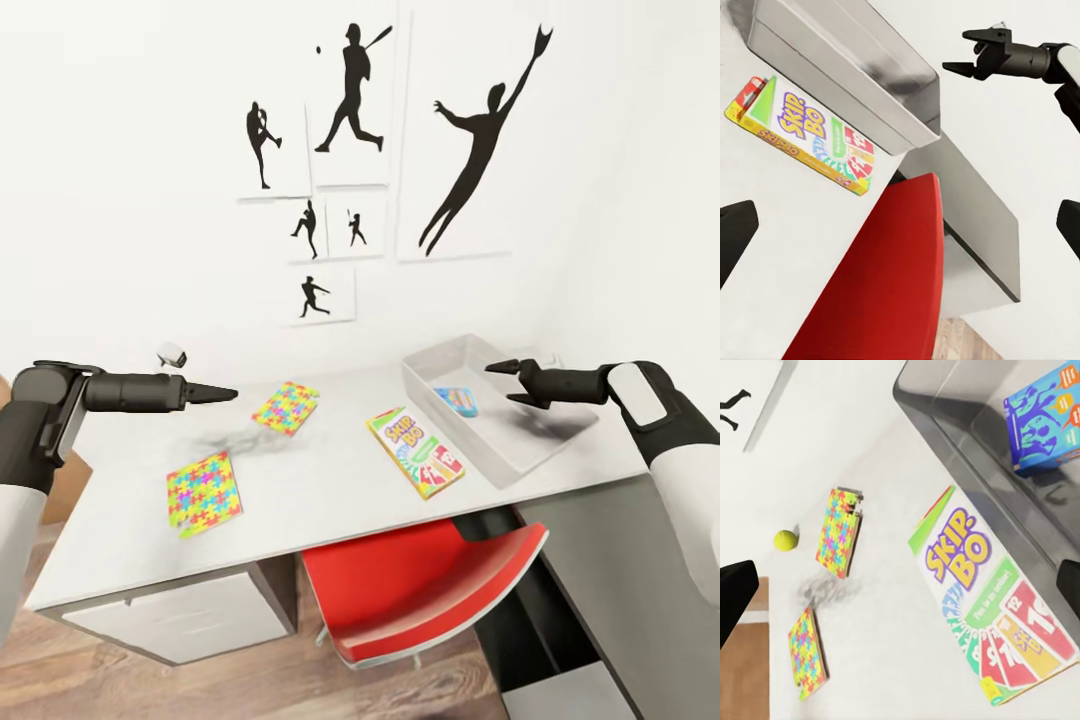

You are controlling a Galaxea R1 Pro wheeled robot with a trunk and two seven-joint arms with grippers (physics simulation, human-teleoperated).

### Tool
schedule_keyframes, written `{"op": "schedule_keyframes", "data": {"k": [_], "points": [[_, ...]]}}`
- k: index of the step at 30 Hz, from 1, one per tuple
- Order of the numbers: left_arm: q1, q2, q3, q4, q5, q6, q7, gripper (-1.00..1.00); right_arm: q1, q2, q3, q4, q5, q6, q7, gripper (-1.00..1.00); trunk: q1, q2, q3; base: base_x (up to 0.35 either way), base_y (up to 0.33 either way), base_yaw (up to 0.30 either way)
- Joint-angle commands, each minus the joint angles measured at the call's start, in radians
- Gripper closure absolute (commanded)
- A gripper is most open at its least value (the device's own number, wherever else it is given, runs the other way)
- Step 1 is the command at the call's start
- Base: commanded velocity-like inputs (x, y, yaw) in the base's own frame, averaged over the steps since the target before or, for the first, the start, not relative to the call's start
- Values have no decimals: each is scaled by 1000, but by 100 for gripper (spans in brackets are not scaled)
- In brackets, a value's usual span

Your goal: Put all the toys in the child's room - the three board games (two on the bed and one on the table), the two jigsaw puzzles on the table, and the tennis ball on the table - inside the toy box on the table in the child's room.

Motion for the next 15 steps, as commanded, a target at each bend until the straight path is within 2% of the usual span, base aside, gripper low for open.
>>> {"op": "schedule_keyframes", "data": {"k": [1, 4, 9, 15], "points": [[-1, 1, 0, 0, -1, 11, -6, -100, 0, -1, 4, 0, 9, 0, 11, -100, 1, -2, 0, 0, 0, 70], [-1, 4, -1, 2, -2, 11, -32, -100, 6, -1, -1, 0, 9, 0, 12, -100, 1, -2, 4, 0, 0, 57], [-1, 6, -1, 2, -5, 11, -33, -100, 16, -1, -33, 0, 11, 0, 11, -100, 1, -2, 6, 0, 0, 17], [-1, 6, -2, 3, -7, 11, -33, -100, 28, -2, -46, 0, 14, 0, 11, -100, 1, -2, 6, 0, 0, 2]]}}
